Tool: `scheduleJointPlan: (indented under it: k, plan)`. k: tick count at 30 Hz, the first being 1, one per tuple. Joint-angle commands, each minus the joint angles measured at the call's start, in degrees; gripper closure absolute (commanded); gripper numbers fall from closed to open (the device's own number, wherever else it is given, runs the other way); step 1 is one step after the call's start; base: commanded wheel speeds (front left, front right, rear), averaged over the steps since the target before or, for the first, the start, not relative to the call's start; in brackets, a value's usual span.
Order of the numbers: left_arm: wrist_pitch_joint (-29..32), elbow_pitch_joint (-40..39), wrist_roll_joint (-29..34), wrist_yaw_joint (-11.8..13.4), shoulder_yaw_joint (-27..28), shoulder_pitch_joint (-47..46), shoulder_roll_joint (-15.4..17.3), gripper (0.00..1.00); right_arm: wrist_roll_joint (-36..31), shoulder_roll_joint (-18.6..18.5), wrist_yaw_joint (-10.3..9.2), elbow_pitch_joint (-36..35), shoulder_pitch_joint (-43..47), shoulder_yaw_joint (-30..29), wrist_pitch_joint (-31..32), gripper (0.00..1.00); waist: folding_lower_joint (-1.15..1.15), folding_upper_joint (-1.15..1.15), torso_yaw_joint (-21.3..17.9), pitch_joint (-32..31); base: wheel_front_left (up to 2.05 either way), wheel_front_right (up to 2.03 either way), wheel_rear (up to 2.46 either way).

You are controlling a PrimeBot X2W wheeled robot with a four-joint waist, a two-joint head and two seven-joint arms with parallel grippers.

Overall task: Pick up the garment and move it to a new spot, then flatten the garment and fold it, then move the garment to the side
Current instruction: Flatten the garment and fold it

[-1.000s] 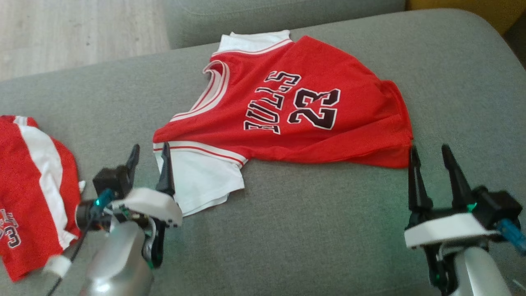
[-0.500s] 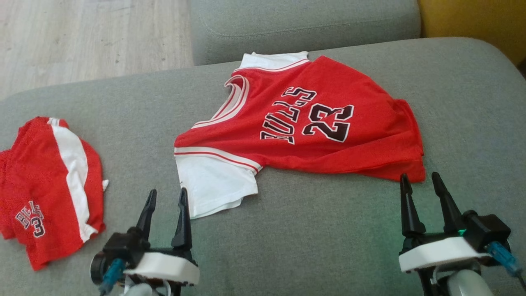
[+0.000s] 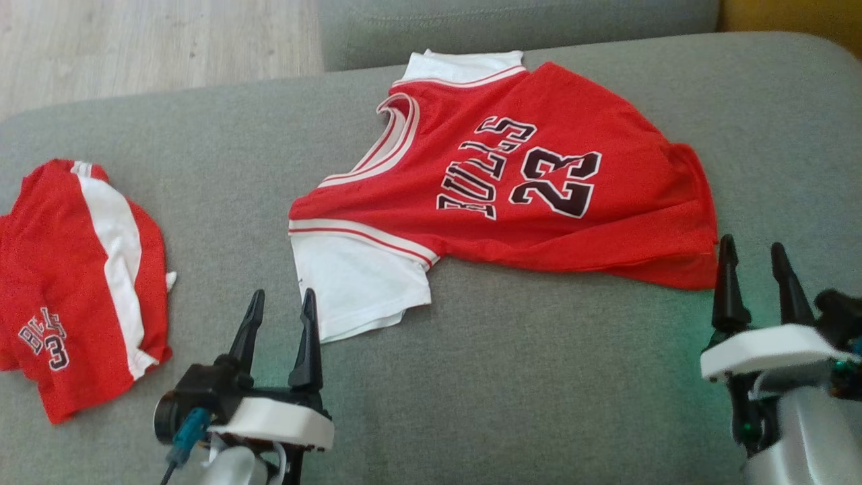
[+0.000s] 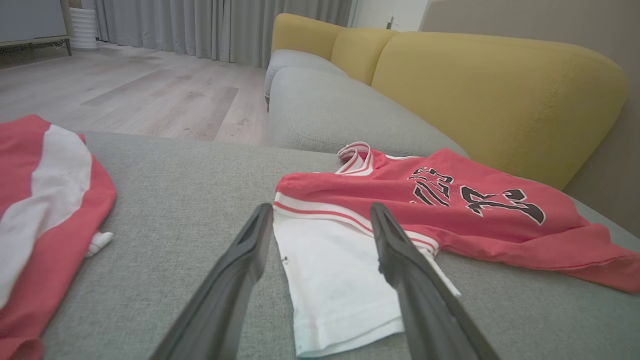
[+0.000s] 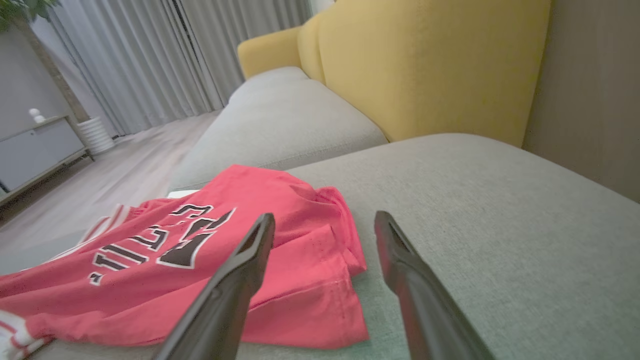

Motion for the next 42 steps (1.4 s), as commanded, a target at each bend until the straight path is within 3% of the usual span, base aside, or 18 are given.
scheduleJointPlan:
  k: [1,12,26,27,29,30,42]
  plan:
    - [0.0,-1.6,0.6,-0.3,1.1,-3.1,0.6,0.0,0.5,-0.3,0.39,2.8,-4.8,-1.3,2.0,0.0,0.0,0.0,0.6,1.4,0.0,0.0,0.0]
    - [0.5,-1.8,0.9,-0.6,0.0,-4.9,1.0,0.0,3.1,-0.3,0.39,17.1,-13.2,-3.4,4.2,0.0,0.0,0.0,1.4,3.6,0.0,0.0,0.0]
    - [0.9,-1.6,0.7,-0.4,-1.5,-5.3,0.7,0.0,5.1,-0.3,0.39,25.2,-17.2,-0.3,2.7,0.0,0.0,0.0,1.0,3.2,0.0,0.0,0.0]
    - [0.9,-1.6,0.7,-0.3,-1.5,-5.3,0.7,0.0,5.3,-0.3,0.39,25.5,-17.3,0.0,2.7,0.11,0.0,0.0,1.0,3.2,0.0,0.0,0.0]
    - [0.9,-1.6,0.6,-0.3,-1.6,-5.2,0.7,0.0,5.6,-0.3,0.39,25.8,-17.4,0.6,2.6,0.95,0.0,0.0,1.0,3.1,0.0,0.0,0.0]
    - [0.9,-1.6,0.6,-0.3,-1.7,-5.2,0.6,0.0,5.7,-0.3,0.39,25.9,-17.5,0.8,2.5,1.0,0.0,0.0,1.0,3.0,0.0,0.0,0.0]
    - [0.7,-0.6,-0.3,0.3,-1.8,-4.4,0.6,0.0,1.6,-0.3,0.39,20.3,-14.2,1.8,-0.9,1.0,0.0,0.0,0.3,1.1,0.0,0.0,0.0]
